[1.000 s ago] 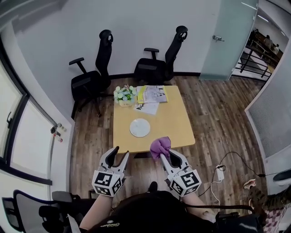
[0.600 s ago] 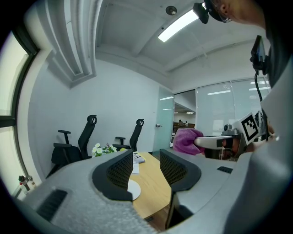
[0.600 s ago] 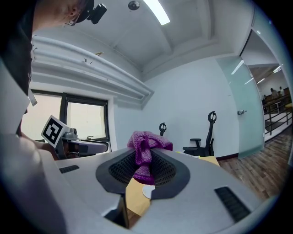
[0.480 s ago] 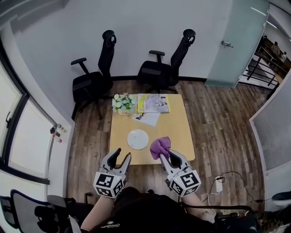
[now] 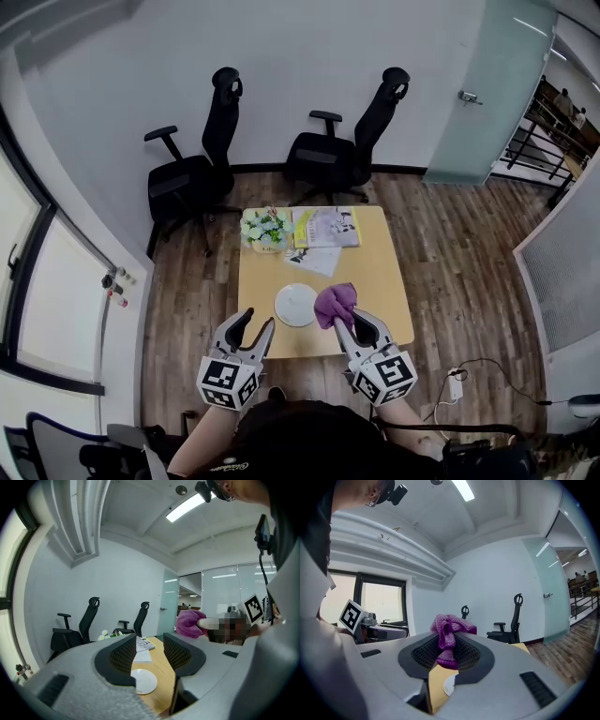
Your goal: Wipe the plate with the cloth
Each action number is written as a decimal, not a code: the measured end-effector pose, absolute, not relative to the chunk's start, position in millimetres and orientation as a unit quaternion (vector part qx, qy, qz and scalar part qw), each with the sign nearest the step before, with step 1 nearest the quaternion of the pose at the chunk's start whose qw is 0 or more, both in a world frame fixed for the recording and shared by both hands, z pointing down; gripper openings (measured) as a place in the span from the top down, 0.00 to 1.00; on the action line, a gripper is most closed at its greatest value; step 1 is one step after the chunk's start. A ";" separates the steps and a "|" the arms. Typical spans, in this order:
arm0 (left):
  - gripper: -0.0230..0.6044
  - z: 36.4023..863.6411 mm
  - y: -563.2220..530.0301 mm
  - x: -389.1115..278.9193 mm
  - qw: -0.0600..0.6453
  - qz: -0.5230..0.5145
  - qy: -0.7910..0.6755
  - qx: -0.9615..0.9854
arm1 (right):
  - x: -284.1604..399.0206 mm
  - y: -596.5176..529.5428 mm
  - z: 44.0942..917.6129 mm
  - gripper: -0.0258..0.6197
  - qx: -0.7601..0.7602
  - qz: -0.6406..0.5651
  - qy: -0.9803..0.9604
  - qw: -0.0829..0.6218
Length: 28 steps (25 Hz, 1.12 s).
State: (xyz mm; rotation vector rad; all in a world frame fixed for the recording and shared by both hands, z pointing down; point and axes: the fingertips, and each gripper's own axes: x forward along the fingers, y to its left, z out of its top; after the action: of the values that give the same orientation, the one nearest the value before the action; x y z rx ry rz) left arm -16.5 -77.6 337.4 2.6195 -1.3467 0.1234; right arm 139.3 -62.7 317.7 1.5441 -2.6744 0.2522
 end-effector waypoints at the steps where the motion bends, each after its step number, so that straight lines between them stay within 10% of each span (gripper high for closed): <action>1: 0.67 337.8 -80.7 -21.9 0.096 0.042 -0.450 0.887 | 132.7 -65.9 316.1 0.84 0.501 0.080 -0.861 0.021; 28: 0.67 396.6 -110.9 -42.2 0.170 0.079 -0.435 0.881 | 109.3 -94.7 368.2 0.84 0.503 0.143 -0.849 0.074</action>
State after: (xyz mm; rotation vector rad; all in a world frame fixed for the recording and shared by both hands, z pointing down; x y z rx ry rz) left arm -42.2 -110.9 396.6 2.5029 -1.2368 0.2234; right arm 109.3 -94.7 368.2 1.5102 -2.5490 0.4278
